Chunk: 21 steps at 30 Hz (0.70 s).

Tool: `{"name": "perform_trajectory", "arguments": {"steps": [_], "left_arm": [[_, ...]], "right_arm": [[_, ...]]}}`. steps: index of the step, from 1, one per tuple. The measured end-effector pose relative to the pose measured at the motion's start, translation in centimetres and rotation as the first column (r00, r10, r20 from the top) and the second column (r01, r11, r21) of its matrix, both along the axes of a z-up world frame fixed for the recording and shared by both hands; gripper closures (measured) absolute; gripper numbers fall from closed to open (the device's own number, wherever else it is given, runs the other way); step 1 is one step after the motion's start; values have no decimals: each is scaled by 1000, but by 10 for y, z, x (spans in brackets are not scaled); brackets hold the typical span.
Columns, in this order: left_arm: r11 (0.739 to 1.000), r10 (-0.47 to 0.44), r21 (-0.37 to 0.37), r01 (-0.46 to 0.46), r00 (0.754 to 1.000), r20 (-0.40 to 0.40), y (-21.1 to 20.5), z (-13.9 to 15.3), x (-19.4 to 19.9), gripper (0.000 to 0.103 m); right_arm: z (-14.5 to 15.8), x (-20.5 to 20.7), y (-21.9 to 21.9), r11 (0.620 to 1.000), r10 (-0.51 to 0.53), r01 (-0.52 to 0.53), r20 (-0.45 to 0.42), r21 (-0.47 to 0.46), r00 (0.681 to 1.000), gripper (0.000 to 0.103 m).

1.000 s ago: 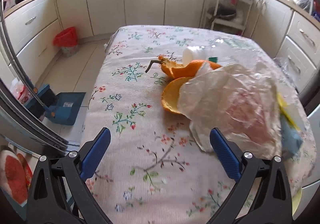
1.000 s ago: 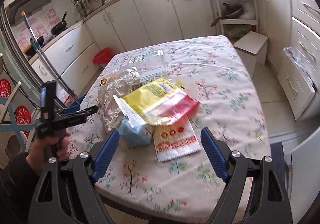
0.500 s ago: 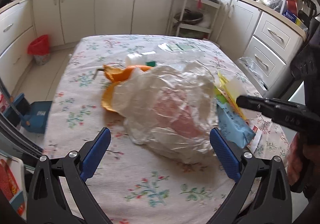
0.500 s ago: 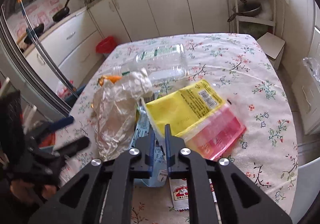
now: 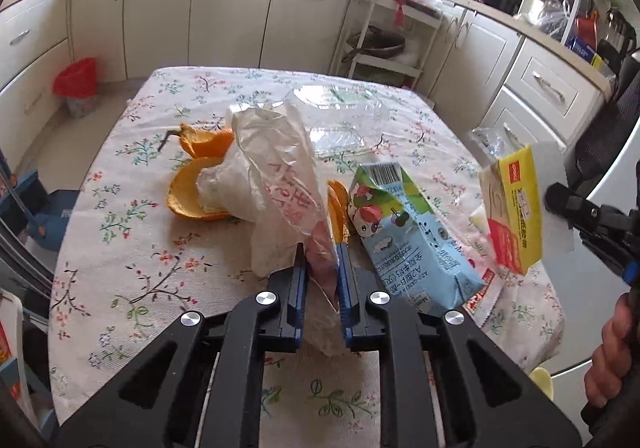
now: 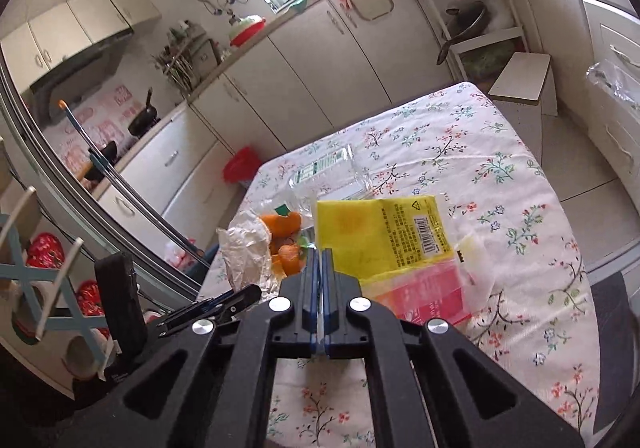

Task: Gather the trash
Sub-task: 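Grasp the red-printed plastic bag with the left gripper while the right grasps the yellow packet, then drop the yellow packet into the bin with the right gripper while the left lifts the bag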

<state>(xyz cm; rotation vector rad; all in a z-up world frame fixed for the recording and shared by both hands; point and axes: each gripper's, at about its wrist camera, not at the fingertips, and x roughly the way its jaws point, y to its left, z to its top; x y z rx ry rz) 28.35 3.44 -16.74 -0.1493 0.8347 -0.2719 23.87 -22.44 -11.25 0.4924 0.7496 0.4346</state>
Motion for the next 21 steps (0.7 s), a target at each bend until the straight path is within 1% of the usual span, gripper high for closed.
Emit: {"name": "perform_trajectory", "arguments": {"steps": [6,12,17,21], "left_arm": [[998,21,-68,-17,998,56,25,28,-28,91],[995,34,-98,-23,993,111,41,58,-61,91],[993,23,-119,-4,987,158,37,86,-90,91],[992,-15,-121,40,980,199,25,109,-115,91]], "right_arm": [[11,-24,-13,997,-14,13,16,80,1000,100],[28,-46,-21,988,-11,4,45,153,999,100],[43,-67,-27,980,-12,-2,71,199,997,100],[57,-89,-34,975,-12,-11,99,224,995,100]]}}
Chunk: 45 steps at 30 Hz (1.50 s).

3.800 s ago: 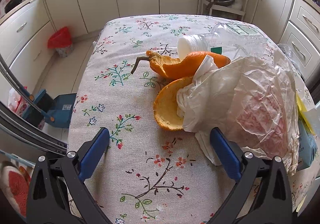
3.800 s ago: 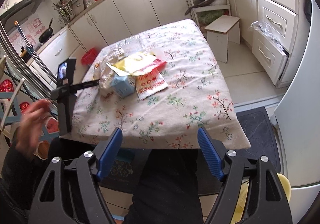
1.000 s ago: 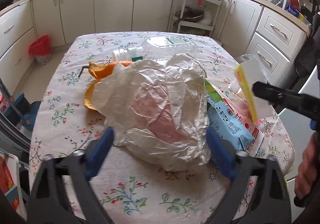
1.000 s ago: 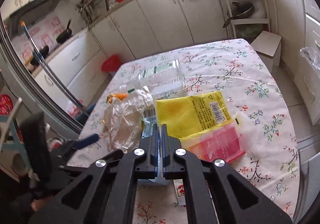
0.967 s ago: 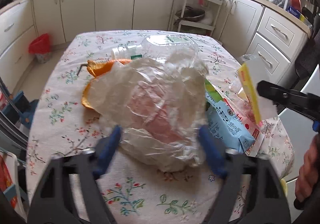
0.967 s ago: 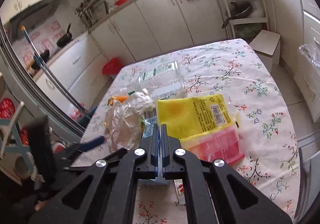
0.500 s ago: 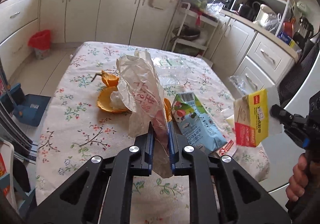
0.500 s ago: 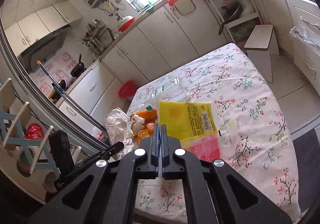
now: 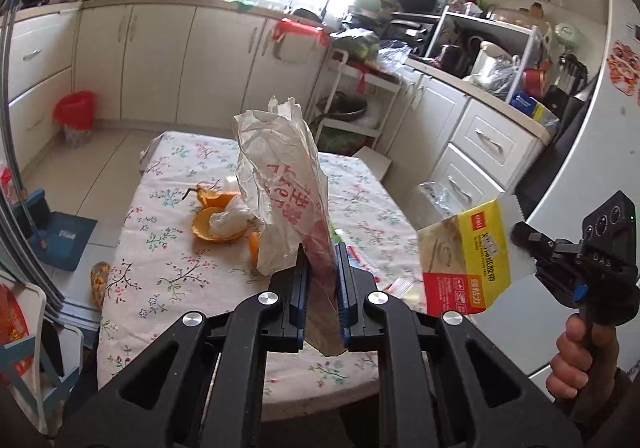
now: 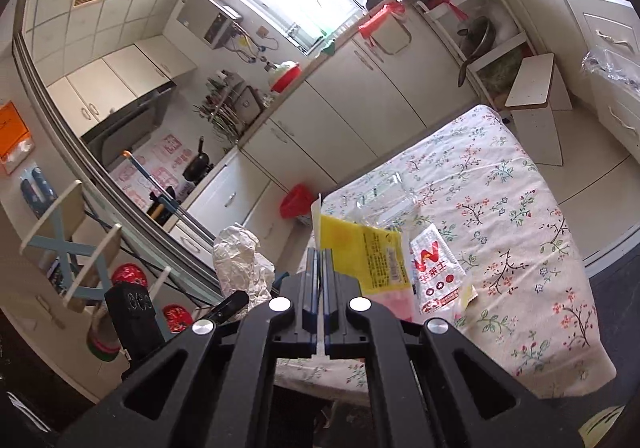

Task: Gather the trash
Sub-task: 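Drop the yellow packet into the bin with the right gripper while the left lifts the bag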

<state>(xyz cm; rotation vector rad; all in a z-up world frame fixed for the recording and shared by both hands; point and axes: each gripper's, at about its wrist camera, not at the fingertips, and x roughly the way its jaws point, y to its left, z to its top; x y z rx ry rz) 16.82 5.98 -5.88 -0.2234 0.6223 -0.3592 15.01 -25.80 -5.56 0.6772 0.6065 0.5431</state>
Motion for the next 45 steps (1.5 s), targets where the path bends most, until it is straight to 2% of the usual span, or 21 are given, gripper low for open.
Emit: {"name": "perform_trajectory", "arguments": {"steps": [8,11,13,14,15,16,17,18,19,21,24,25,26,28,30,31,33,39,45], "left_arm": [[998,-58,22,57,997,50,-23,30,-35,91],[997,-67,33,66,996,56,-29,35,-43,91],[997,-68,30,67,997,47,-29,32,-44,91],[997,-67,32,66,997,39,-29,30,-44,91],[997,-67,34,66,997,33,-30,27,-45,91],[997,-68,35,67,997,24,-30,24,-46,91],[997,-69,36,69,997,19,-30,21,-47,91],[997,-71,38,70,997,14,-30,18,-49,91],[997,-73,40,73,997,4,-28,13,-50,91],[997,-72,40,73,997,-21,-26,3,-48,91],[998,-63,28,64,997,-46,-23,-6,-45,91],[998,-62,28,63,997,-47,-23,-7,-44,91],[998,-61,31,63,997,-47,-23,-8,-43,91],[998,-62,28,64,997,-46,-23,-8,-42,91],[997,-65,28,67,997,-47,-25,-8,-42,91],[997,-69,29,71,996,-49,-27,-9,-42,91],[996,-77,31,78,996,-52,-30,-9,-42,91],[993,-110,46,111,993,-37,-41,-3,-49,91],[981,-184,54,185,983,-13,-65,6,-65,91]], "right_arm": [[19,-41,-17,999,-20,18,40,39,999,100],[19,-49,-21,1000,-17,16,37,19,999,100],[5,-43,-11,996,40,-43,-41,-76,998,100],[-8,-40,-5,989,42,-56,-105,-137,994,97],[-25,-37,-1,983,49,-79,-177,-166,983,74],[-45,-38,3,973,45,-101,-261,-207,964,59],[-58,-42,5,957,18,-101,-294,-271,956,41],[-76,-48,10,922,-16,-112,-324,-372,946,39],[-93,-50,11,904,-22,-136,-362,-405,932,39],[-134,-50,5,909,-34,-171,-478,-379,878,39],[-177,-47,0,896,-74,-201,-579,-396,812,39],[-185,-46,-2,910,-57,-206,-599,-361,799,39],[-188,-45,-3,921,-41,-202,-598,-333,800,39],[-185,-44,-2,922,-29,-200,-576,-331,817,48],[-181,-46,-2,924,-22,-196,-559,-328,829,71],[-180,-46,-3,928,-16,-190,-545,-320,839,78],[-174,-49,-6,932,-15,-176,-519,-316,855,102],[-139,-70,-15,941,-18,-124,-414,-313,910,102],[-95,-106,-46,948,-100,-11,-331,-317,938,102]]}}
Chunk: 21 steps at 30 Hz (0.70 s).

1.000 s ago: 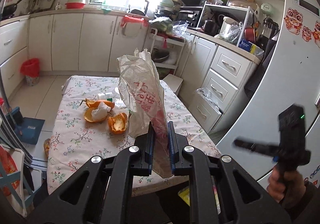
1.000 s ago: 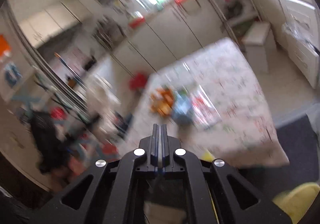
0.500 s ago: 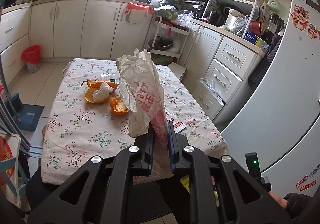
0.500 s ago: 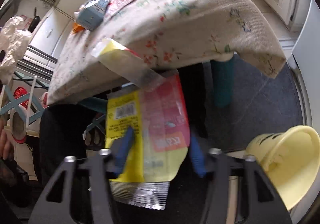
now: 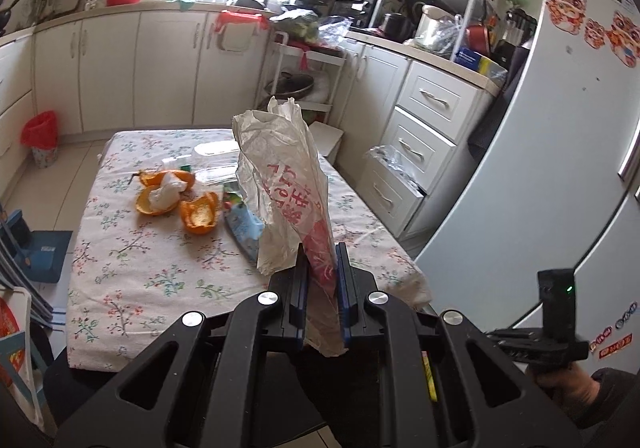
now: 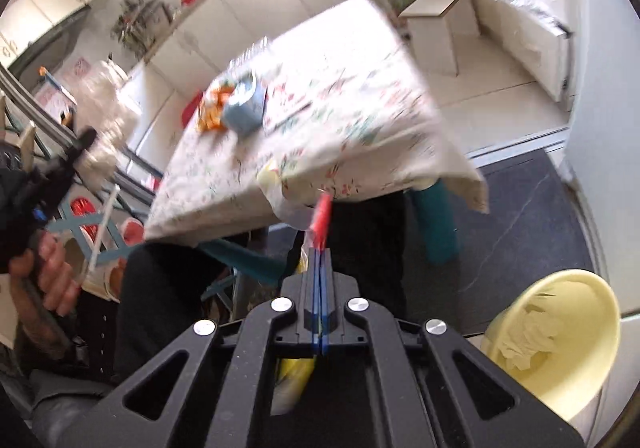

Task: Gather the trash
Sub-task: 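Drop the yellow packet into the bin with the right gripper while the left lifts the bag, then carry the plastic bag to the yellow bin and open the left gripper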

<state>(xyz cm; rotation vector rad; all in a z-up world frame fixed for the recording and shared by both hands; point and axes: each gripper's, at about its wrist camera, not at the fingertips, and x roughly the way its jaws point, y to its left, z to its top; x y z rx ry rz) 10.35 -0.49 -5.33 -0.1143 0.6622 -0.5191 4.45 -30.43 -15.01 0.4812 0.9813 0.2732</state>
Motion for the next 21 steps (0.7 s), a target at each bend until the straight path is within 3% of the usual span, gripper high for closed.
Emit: {"name": "perform_trajectory", "arguments": {"steps": [9,14,18,21], "left_arm": [[984,-174,28,174,985,-6,-63,-3,-22,91],[951,-302,58,303,953,-31,-111,-12,-34,91],[899,-427,76,432,901,-70,-154,-23,-39,91],[835,-531,91,542,839,-121,-194,-37,-42,91]], "right_arm": [[16,-57,-55,983,-175,175,10,-55,985,102],[5,-81,-88,960,-268,265,-16,-87,963,102],[-10,-95,-111,935,-340,334,-40,-117,940,102],[-26,-104,-130,917,-390,381,-67,-121,918,102]]}}
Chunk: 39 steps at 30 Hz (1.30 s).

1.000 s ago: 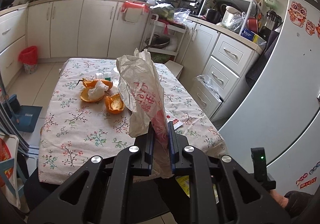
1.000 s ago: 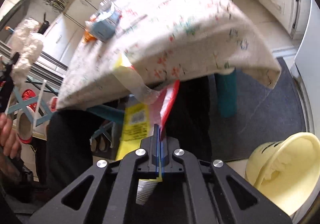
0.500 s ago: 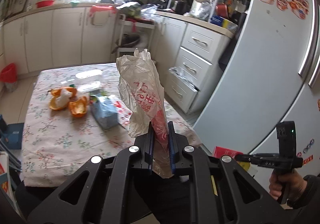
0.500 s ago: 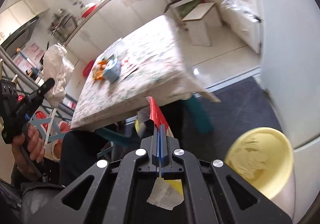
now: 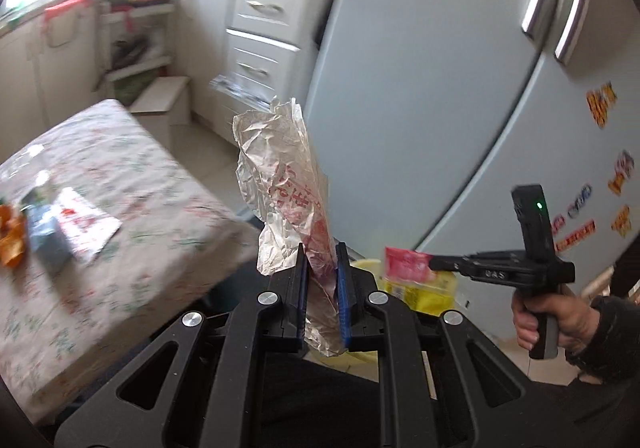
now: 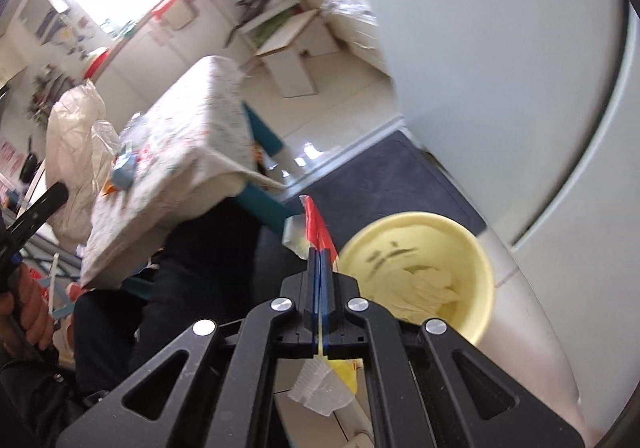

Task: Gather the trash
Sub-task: 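Carry the plastic bag to the yellow bin and open the left gripper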

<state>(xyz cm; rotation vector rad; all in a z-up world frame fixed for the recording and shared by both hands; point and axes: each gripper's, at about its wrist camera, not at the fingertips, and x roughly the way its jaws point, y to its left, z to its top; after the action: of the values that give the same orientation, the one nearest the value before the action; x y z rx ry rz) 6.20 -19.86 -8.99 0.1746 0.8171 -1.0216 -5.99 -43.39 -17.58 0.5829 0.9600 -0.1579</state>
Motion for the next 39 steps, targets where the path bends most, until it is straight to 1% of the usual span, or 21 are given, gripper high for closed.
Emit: {"name": "perform_trajectory", "arguments": {"steps": [1,3,5,9,11,15,16,18,21,23,25,26,27,30,32,33,34,36,37,38,39], "left_arm": [[998,-58,23,59,998,-21,-18,-8,-1,91],[993,-111,34,113,992,-65,-37,-19,0,91],[982,-176,42,183,976,-128,-62,-35,0,91],[956,-267,73,285,945,-189,-96,-58,-7,91],[935,-315,94,343,921,-229,-114,-71,-13,91],[903,-353,143,404,891,-287,-137,-95,-21,90],[899,-351,157,409,887,-299,-142,-101,-21,89],[892,-349,176,418,880,-321,-150,-110,-22,81],[888,-337,203,414,883,-327,-158,-117,-30,72],[888,-334,207,411,885,-326,-157,-117,-29,70],[892,-327,206,402,889,-320,-152,-116,-25,68],[895,-322,201,397,890,-323,-151,-114,-21,66],[899,-316,197,390,891,-325,-149,-113,-20,66],[902,-309,198,383,895,-322,-146,-112,-16,65],[906,-303,194,375,897,-321,-144,-111,-13,65],[910,-298,190,369,899,-320,-141,-110,-13,64],[912,-293,189,363,902,-318,-139,-110,-9,64],[922,-275,181,343,907,-317,-132,-108,-3,62],[926,-266,177,333,910,-319,-127,-106,-1,62],[932,-253,171,319,913,-322,-123,-105,2,62],[938,-240,167,304,916,-323,-119,-104,7,62]], "right_arm": [[-5,-3,-6,1000,-12,12,-8,2,1000,102],[-17,-7,-15,999,-41,42,-28,8,999,102],[-26,-10,-21,998,-63,63,-42,16,997,102],[-47,-16,-33,994,-101,104,-71,38,992,102],[-54,-18,-38,991,-117,122,-81,48,990,102],[-66,-22,-47,985,-145,154,-106,82,984,102],[-68,-21,-47,983,-150,161,-114,90,982,102],[-75,-23,-51,978,-163,178,-131,111,978,102],[-80,-27,-53,973,-176,194,-144,124,974,102],[-82,-30,-55,971,-190,208,-155,116,970,100],[-81,-37,-57,967,-221,237,-159,91,962,81],[-81,-41,-58,965,-234,249,-161,84,959,62],[-82,-45,-59,963,-246,261,-169,69,954,57],[-89,-51,-60,962,-263,274,-211,24,942,57],[-100,-54,-62,955,-292,296,-274,-26,916,54],[-109,-55,-63,951,-300,308,-309,-24,902,53],[-123,-58,-64,946,-306,325,-351,-7,885,53],[-142,-61,-65,935,-310,354,-396,39,864,53],[-154,-64,-64,922,-308,375,-411,93,858,53],[-167,-67,-63,905,-308,399,-422,148,853,51],[-176,-66,-61,892,-319,422,-433,164,843,51]]}}
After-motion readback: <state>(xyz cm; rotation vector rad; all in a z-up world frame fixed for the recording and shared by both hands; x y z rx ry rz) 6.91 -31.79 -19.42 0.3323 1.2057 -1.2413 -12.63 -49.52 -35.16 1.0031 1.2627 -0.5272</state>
